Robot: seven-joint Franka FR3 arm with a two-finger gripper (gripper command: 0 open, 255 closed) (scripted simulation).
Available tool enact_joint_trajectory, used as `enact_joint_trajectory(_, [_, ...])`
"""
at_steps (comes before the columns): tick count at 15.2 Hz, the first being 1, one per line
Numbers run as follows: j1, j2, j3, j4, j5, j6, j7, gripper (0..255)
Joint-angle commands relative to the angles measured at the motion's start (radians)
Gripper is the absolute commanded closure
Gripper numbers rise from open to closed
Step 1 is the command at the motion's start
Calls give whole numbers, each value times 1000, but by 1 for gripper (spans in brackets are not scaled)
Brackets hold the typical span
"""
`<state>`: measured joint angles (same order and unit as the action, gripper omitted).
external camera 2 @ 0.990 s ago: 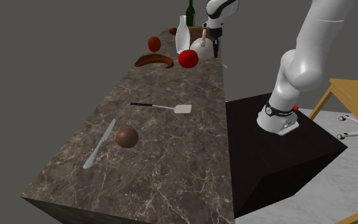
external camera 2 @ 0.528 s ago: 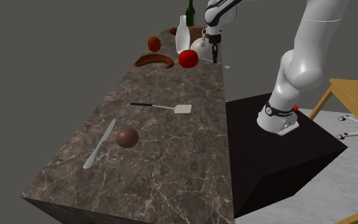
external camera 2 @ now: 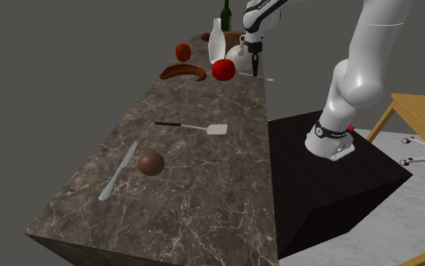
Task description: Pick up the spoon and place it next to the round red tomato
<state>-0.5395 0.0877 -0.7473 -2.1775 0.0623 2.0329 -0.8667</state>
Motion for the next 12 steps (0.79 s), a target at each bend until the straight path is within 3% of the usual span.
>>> enact_joint_trajectory(1, [0, 0, 0, 0, 0, 0, 0, 0])
enact_joint_trajectory(5, [0, 0, 0, 0, 0, 0, 0, 0])
enact_joint_trajectory(9, [5, -39, -3, 98, -30, -126, 23, 0])
enact_joint_trajectory(12, [4, -39, -3, 98, -30, -126, 23, 0])
